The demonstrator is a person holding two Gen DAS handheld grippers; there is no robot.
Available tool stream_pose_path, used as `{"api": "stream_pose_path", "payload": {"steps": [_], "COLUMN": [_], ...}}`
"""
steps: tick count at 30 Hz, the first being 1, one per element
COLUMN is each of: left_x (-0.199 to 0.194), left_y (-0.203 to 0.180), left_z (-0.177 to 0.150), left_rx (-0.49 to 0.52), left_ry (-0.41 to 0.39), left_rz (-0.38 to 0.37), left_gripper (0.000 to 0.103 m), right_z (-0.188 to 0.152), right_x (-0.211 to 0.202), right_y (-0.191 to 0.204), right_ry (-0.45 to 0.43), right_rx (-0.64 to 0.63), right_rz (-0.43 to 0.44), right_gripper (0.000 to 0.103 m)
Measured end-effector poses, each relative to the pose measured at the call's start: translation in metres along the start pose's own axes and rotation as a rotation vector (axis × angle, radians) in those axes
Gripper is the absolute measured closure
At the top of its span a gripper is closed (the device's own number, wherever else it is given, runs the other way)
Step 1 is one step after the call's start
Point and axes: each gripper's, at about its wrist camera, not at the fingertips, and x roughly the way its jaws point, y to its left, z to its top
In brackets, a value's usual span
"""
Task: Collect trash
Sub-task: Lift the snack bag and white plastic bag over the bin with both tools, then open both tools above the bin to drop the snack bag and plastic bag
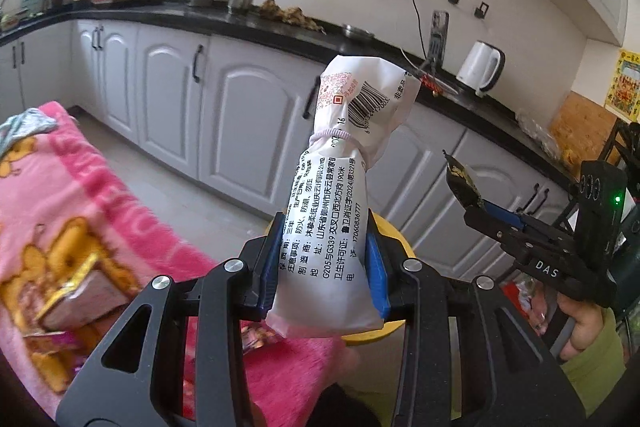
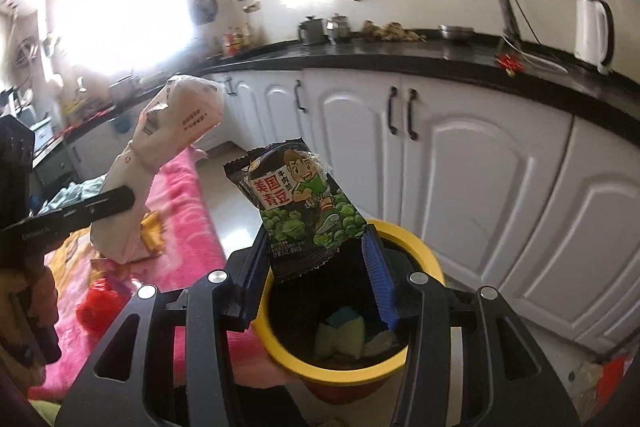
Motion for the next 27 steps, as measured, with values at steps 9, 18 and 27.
{"api": "stream_pose_path", "payload": {"steps": [9,18,27], "left_x": [0.064,0.105,0.119], "left_y": [-0.014,-0.018,-0.011], "left_z": [-0.009,-0.019,-0.029], "left_rx": [0.011,0.018,-0.011], "left_ry": [0.086,0.149,0.181], "left_rz": [-0.005,0.005,0.031], "left_gripper": [0.073,0.072,0.055], "right_z": [-0.025,-0.046,-0.057], "right_x": [0.04,0.071,0.083], "right_y": [-0.027,-0.043,-0.051], "right_ry": [0.089,0.159,0.183], "right_rx": [0.06,0.101,0.146], "right_rz": [-0.032,-0.05,-0.057], "right_gripper": [0.058,0.057,0.041]}}
